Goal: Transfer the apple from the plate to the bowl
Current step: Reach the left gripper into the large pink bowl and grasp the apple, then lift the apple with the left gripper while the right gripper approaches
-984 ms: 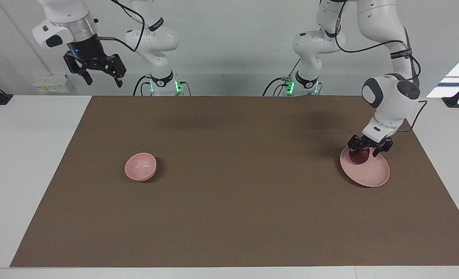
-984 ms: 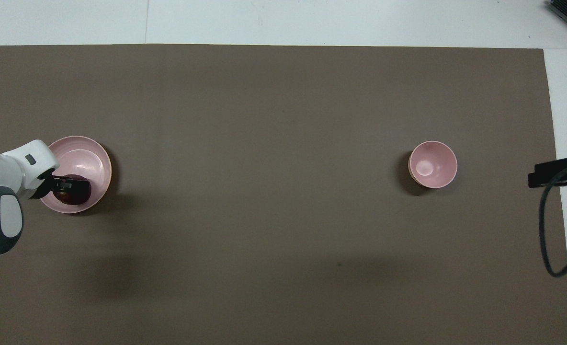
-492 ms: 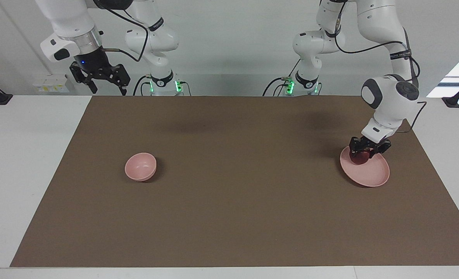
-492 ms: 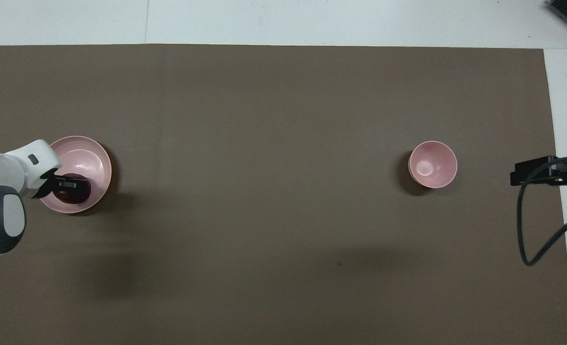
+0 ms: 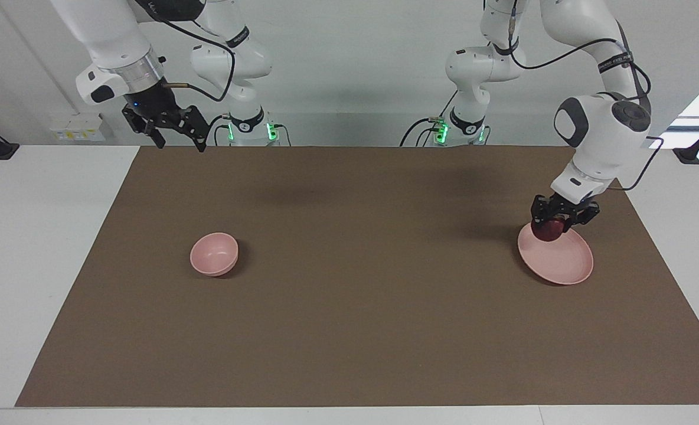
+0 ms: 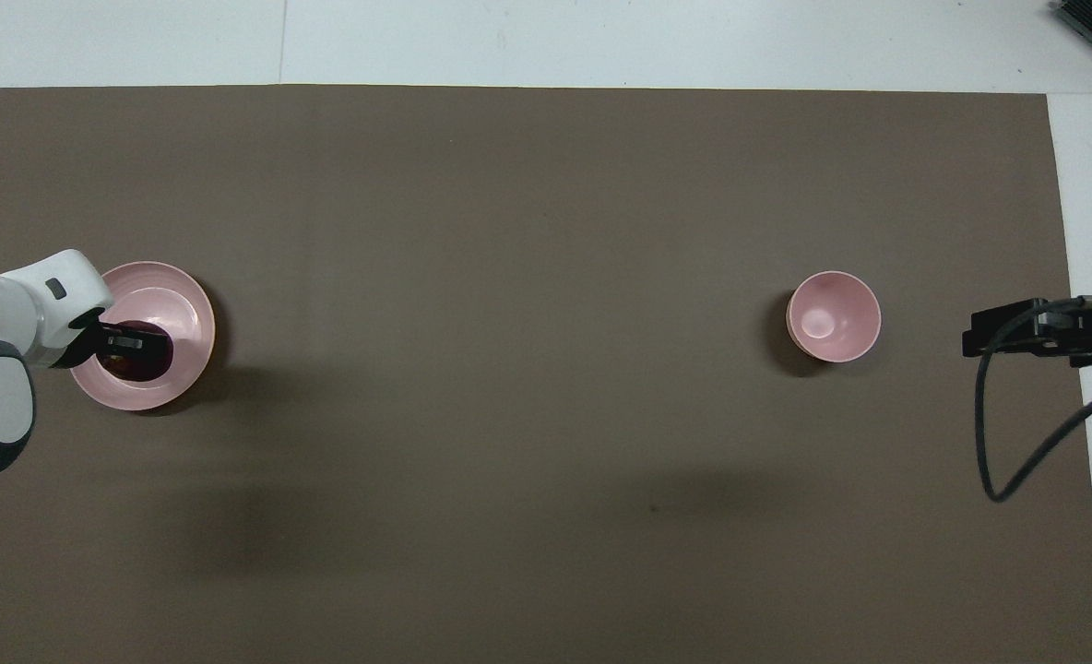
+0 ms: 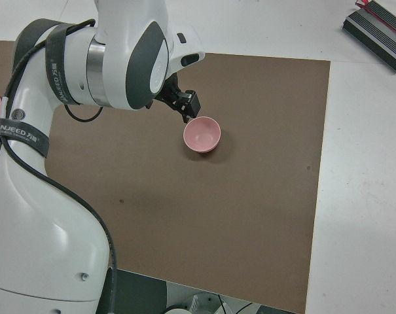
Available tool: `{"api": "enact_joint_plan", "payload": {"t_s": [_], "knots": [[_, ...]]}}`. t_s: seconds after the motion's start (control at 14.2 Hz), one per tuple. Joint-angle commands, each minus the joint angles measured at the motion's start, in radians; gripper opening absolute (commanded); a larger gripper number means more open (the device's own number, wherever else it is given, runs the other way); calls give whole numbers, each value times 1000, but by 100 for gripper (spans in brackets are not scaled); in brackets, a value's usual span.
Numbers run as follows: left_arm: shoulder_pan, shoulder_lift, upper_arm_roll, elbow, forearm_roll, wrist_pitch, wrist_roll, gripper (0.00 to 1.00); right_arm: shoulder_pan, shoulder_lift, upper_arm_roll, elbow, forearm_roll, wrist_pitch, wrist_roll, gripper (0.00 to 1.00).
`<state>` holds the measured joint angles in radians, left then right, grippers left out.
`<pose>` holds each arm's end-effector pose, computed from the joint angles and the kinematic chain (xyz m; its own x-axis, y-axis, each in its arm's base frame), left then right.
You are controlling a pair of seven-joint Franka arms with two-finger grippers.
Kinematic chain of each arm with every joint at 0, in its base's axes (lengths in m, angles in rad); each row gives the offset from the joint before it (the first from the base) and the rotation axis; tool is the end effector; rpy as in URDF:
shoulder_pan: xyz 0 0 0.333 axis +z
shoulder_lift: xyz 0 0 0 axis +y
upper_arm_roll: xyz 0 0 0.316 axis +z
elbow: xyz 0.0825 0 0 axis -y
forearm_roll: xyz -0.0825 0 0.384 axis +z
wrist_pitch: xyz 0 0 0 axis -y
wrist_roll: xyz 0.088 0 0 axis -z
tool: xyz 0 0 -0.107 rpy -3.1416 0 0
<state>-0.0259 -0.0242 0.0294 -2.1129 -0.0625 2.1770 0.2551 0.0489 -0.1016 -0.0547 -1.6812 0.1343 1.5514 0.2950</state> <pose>0.5464 -0.0004 0.4337 0.9719 -0.2140 0.0982 -0.2179 -0.9755 0.0312 0.5198 0.0101 0.6264 0.9545 -0.2905 -0.0675 -0.2970 -0.9466 -0.1252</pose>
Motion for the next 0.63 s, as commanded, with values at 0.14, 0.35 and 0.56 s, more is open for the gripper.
{"api": "enact_joint_plan", "payload": {"t_s": [0.14,0.35,0.56], "knots": [[-155,-29,11,48,-209,-63,-147,0,17,-20,3,-28,142,19,209,100],[-258,-22,11,71,-359,-51,-258,0,17,-10,1,-28,253,22,344,100],[-343,-16,11,91,-518,-13,-332,0,15,3,1,-29,364,45,511,100]]}}
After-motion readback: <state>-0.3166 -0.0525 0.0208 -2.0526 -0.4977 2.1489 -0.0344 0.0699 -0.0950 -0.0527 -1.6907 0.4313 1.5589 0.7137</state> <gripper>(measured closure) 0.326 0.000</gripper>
